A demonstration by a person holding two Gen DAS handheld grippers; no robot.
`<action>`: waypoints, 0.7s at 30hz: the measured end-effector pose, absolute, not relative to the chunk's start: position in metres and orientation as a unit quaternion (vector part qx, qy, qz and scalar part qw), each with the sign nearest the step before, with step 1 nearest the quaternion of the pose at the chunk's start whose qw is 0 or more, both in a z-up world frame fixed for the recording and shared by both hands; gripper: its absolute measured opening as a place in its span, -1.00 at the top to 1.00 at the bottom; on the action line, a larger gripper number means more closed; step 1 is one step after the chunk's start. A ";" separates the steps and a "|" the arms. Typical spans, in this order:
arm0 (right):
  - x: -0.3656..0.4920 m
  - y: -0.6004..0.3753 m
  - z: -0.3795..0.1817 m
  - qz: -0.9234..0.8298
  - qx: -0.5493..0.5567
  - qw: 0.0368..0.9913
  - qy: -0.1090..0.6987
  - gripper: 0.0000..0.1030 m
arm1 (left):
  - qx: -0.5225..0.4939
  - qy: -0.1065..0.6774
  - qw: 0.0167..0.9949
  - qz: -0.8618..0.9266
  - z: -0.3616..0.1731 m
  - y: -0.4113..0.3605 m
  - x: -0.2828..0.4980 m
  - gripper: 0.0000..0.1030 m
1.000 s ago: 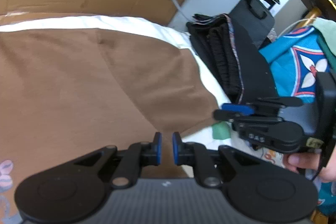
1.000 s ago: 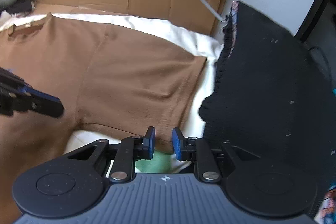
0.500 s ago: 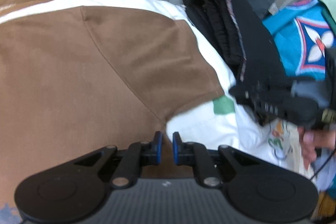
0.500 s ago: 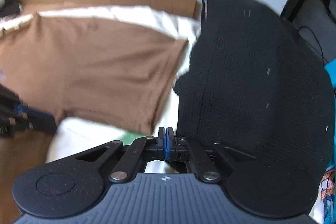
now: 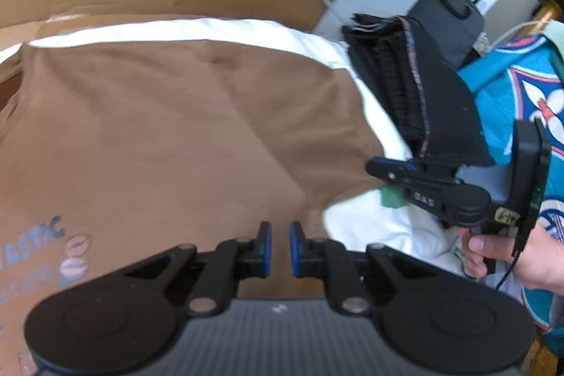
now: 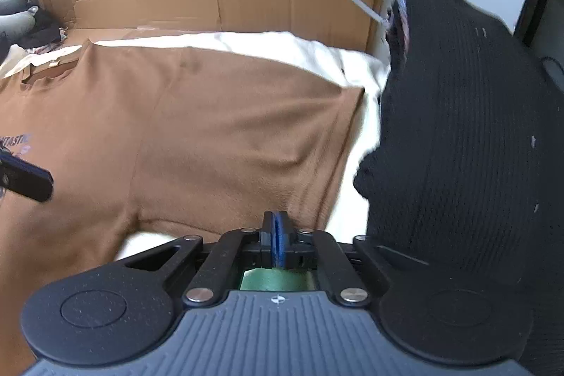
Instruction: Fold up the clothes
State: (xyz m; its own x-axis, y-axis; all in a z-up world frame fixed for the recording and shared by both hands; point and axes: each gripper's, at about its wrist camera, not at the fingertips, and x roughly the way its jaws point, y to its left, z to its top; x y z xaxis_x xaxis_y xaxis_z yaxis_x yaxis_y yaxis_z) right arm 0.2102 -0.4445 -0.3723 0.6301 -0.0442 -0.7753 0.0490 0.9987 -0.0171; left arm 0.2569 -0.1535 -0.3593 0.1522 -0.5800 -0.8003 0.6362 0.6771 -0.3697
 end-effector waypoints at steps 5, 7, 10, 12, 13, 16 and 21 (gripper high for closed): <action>0.210 -0.436 -0.372 -0.042 -0.036 0.892 0.448 0.92 | 0.031 0.513 0.769 -0.380 -0.359 -0.123 0.260 0.80; 0.209 -0.437 -0.371 -0.048 -0.035 0.889 0.454 0.93 | 0.032 0.512 0.775 -0.370 -0.357 -0.108 0.262 0.80; 0.208 -0.437 -0.369 -0.061 -0.035 0.885 0.461 0.93 | 0.029 0.511 0.786 -0.347 -0.354 -0.081 0.263 0.78; 0.207 -0.435 -0.368 -0.070 -0.038 0.881 0.465 0.92 | 0.031 0.512 0.791 -0.334 -0.351 -0.064 0.263 0.78; 0.207 -0.435 -0.368 -0.075 -0.035 0.880 0.468 0.93 | 0.033 0.512 0.794 -0.328 -0.349 -0.055 0.263 0.78; 0.211 -0.434 -0.367 -0.085 -0.032 0.875 0.476 0.92 | 0.030 0.509 0.804 -0.307 -0.340 -0.023 0.262 0.77; 0.215 -0.430 -0.359 -0.091 -0.043 0.869 0.485 0.89 | 0.027 0.503 0.820 -0.270 -0.324 0.031 0.259 0.76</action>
